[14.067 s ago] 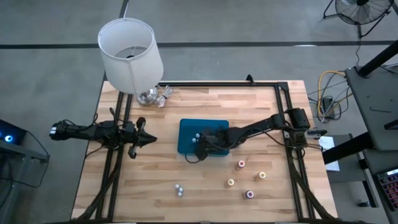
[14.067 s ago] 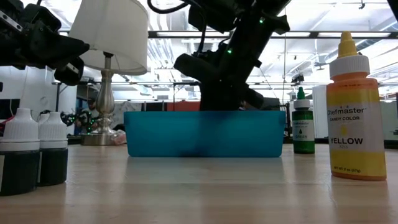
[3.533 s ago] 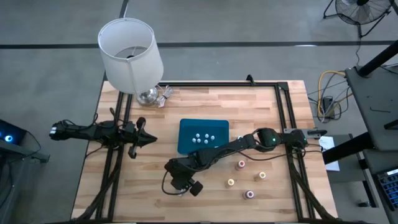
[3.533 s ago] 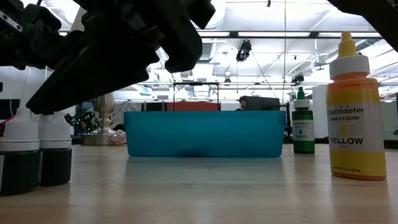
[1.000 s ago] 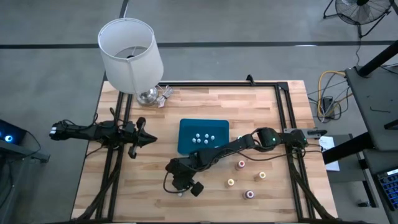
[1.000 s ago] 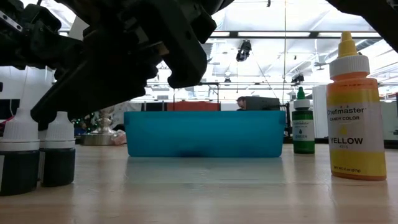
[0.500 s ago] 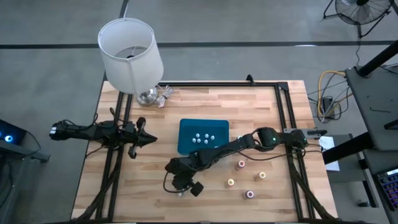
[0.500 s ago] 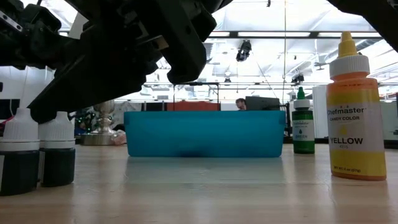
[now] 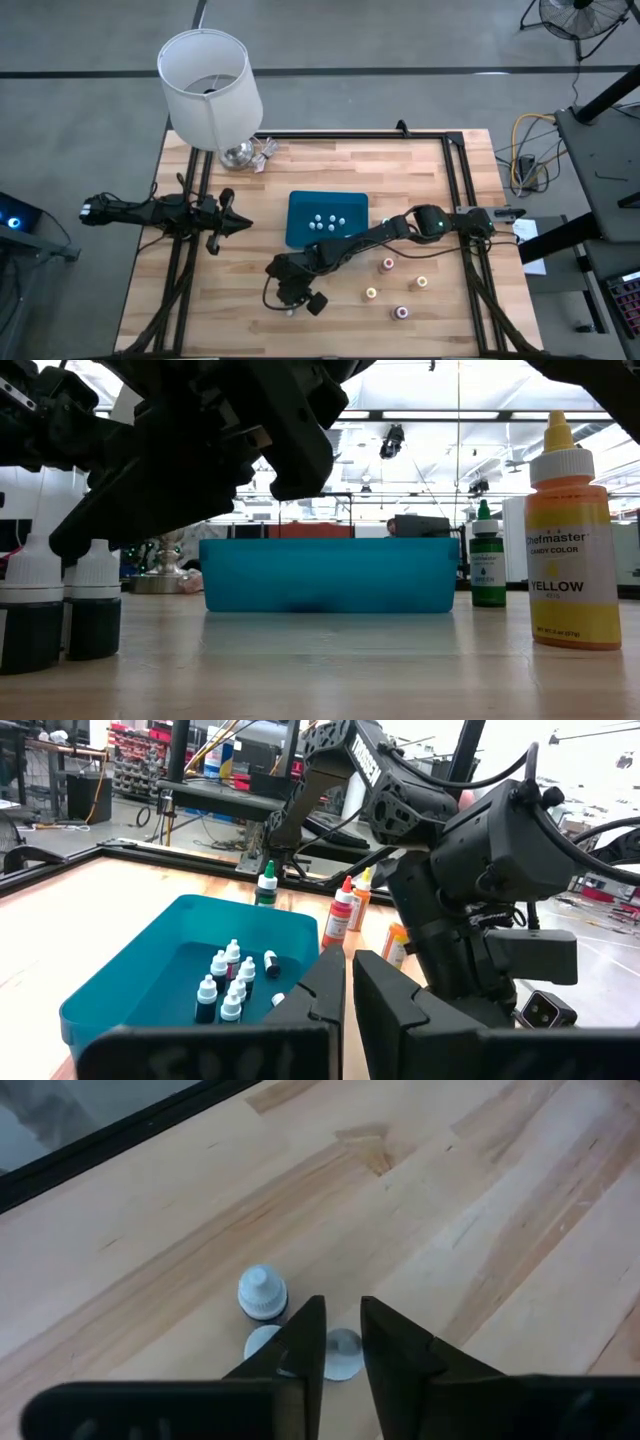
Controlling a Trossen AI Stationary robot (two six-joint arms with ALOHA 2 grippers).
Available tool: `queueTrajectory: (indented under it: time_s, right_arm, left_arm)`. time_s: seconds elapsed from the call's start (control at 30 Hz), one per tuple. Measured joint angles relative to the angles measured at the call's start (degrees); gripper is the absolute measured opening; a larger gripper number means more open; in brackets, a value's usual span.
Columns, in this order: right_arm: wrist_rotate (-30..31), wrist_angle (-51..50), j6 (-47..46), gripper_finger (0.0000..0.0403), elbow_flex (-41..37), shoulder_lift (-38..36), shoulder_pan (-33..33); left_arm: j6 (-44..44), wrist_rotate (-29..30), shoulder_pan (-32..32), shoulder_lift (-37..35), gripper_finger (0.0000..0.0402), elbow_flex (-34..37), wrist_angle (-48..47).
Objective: Pick & Place food coloring
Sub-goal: Put the small orange food coloring bottle into the blue bin
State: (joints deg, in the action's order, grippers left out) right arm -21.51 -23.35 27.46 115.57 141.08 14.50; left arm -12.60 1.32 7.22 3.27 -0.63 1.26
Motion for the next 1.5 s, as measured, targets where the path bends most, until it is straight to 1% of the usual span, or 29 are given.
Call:
queueTrajectory:
  time_s: [0.3, 0.6, 0.77, 0.97, 1.33, 1.5]
  right_arm:
    - [0.03, 0.01, -0.26, 0.0097, -0.07, 0.11, -0.13]
    - [0.01, -0.5, -0.58, 0.0113, 0.26, 0.11, -0.24]
    - [0.0, -0.89, -1.92, 0.0113, 0.31, 0.11, -0.55]
    - [-0.09, -3.74, -1.76, 0.011, 0.31, 0.09, -0.66]
    - [-0.2, -3.37, -1.2, 0.0118, 0.35, -0.02, -0.7]
    - [-2.53, -3.09, -0.5, 0.0108, 0.35, -0.07, -0.7]
  left_arm:
    - [-0.02, 0.0, 0.0, 0.0, 0.0, -0.01, 0.0]
    - [0.0, 0.0, 0.0, -0.02, 0.0, 0.01, 0.02]
    - [-0.01, 0.0, 0.02, -0.02, 0.0, -0.01, 0.02]
    - [0.0, 0.0, 0.0, -0.02, 0.0, -0.01, 0.0]
    - [-0.02, 0.0, 0.0, -0.02, 0.0, 0.01, 0.0]
    - [-0.02, 0.0, 0.01, -0.02, 0.0, 0.01, 0.02]
